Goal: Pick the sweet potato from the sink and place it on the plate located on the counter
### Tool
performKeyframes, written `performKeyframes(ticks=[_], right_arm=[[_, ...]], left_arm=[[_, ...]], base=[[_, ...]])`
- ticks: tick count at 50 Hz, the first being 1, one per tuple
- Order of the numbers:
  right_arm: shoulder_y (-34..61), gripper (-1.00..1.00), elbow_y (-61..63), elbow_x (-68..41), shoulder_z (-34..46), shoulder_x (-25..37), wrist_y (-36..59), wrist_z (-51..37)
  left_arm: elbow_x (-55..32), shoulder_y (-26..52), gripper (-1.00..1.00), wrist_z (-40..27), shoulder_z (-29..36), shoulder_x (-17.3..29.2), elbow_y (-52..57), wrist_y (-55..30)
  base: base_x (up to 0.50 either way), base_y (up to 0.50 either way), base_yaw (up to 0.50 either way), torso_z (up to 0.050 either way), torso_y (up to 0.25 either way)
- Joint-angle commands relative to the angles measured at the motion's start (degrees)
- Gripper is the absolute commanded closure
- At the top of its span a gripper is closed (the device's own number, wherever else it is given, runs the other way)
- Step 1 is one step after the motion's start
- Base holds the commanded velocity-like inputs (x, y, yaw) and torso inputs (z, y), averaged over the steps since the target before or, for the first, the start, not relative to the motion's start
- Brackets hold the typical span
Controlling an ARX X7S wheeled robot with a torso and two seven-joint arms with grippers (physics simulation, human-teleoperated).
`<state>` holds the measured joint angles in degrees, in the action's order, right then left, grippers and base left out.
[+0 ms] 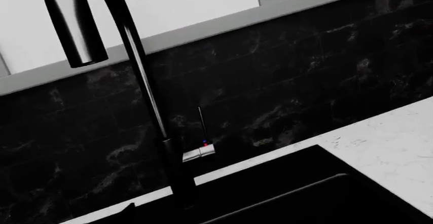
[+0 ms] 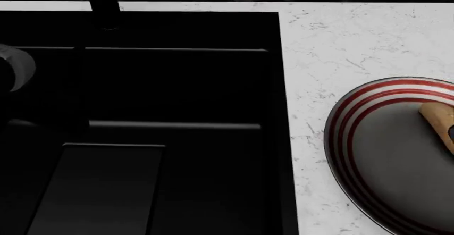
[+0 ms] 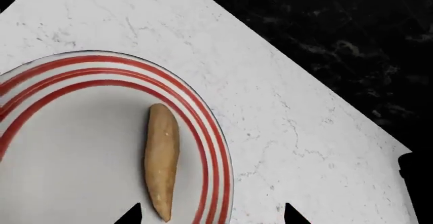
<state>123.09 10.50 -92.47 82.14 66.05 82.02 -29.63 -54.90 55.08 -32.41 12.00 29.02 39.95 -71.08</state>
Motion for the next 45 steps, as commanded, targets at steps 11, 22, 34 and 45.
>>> performKeyframes(ticks=[11, 22, 34, 45], right_arm=[[-2.0, -1.0, 15.3, -4.2, -4.7, 13.5, -14.0, -10.3], [-3.5, -1.0, 18.8, -2.8, -5.9, 18.5, -21.5, -12.0], [-7.9, -1.0, 20.2, 3.3, -3.6, 20.4, -29.0, -9.5], [-9.4, -1.0, 24.1, 5.1, -3.2, 23.9, -32.8, -10.0]], left_arm=[[1.4, -1.0, -1.0, 0.0, 1.0, 0.7, 0.2, 2.4], [4.1, -2.0, -1.0, 1.0, 2.7, 0.9, -1.3, 5.3], [8.3, -3.0, -1.0, 2.8, 5.8, 1.6, -3.6, 9.3], [9.7, -2.0, -1.0, 2.4, 7.9, 0.9, -4.1, 9.5]], base=[[0.0, 0.0, 0.0, 0.0, 0.0], [0.0, 0.0, 0.0, 0.0, 0.0], [0.0, 0.0, 0.0, 0.0, 0.0], [0.0, 0.0, 0.0, 0.0, 0.0]])
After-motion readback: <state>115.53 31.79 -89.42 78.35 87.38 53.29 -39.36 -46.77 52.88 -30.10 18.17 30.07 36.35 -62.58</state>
